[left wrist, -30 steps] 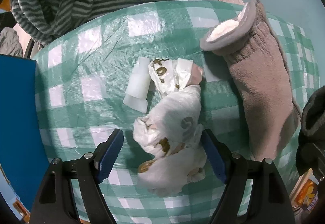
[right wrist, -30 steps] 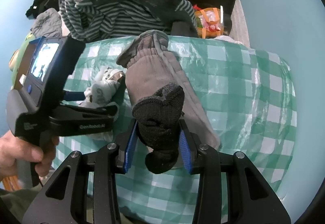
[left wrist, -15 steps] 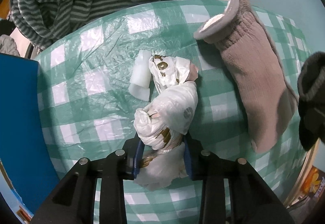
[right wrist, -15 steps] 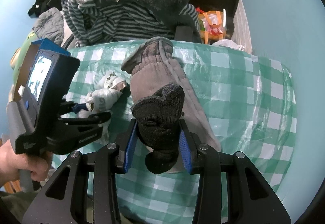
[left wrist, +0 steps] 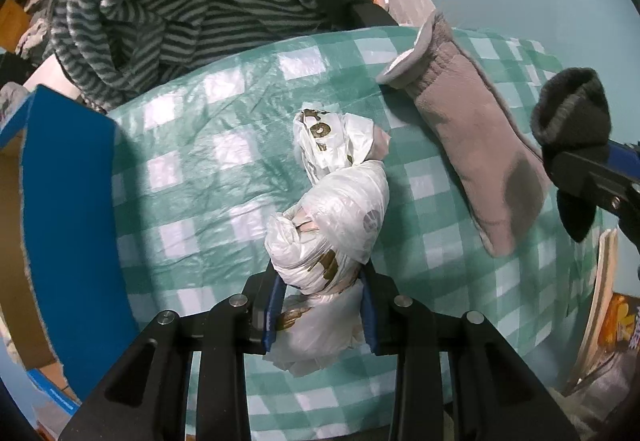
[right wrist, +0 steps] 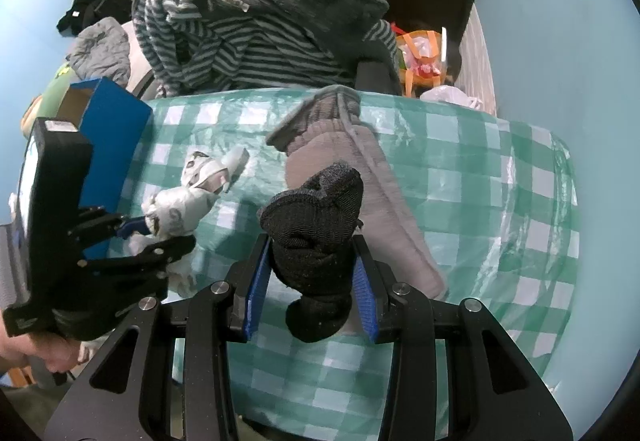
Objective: Organize soft objects
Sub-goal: 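Close the left tool on the white plastic bag bundle while the right tool holds the black sock, then carry the white bag bundle and black sock over the box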
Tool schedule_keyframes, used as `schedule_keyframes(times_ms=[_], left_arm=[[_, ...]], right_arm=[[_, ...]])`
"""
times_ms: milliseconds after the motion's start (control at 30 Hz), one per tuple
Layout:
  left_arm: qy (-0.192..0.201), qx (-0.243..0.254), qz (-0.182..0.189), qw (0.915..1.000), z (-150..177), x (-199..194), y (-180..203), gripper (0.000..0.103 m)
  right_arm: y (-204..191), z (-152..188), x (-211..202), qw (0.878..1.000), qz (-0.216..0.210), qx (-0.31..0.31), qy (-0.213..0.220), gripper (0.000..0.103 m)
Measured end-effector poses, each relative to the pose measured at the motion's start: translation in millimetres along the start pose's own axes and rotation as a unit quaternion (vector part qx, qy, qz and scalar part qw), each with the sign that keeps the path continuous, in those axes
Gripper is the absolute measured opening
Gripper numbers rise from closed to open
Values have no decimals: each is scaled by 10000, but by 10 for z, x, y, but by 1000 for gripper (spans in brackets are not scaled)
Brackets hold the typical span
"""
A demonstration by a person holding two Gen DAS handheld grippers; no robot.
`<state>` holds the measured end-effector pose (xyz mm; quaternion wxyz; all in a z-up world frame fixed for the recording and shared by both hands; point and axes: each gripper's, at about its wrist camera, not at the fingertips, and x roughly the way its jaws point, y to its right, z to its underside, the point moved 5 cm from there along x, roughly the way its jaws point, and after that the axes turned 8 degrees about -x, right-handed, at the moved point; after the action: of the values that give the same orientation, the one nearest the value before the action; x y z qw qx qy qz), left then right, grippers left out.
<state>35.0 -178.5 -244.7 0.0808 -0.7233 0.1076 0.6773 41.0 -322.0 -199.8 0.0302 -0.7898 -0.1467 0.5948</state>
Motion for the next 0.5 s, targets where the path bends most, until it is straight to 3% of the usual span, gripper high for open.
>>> schedule_keyframes(times_ms=[500], left_arm=[[447, -206, -1, 9988, 125, -543, -448, 33]], right_arm=[[-472, -117, -221, 9998, 49, -171, 125, 39]])
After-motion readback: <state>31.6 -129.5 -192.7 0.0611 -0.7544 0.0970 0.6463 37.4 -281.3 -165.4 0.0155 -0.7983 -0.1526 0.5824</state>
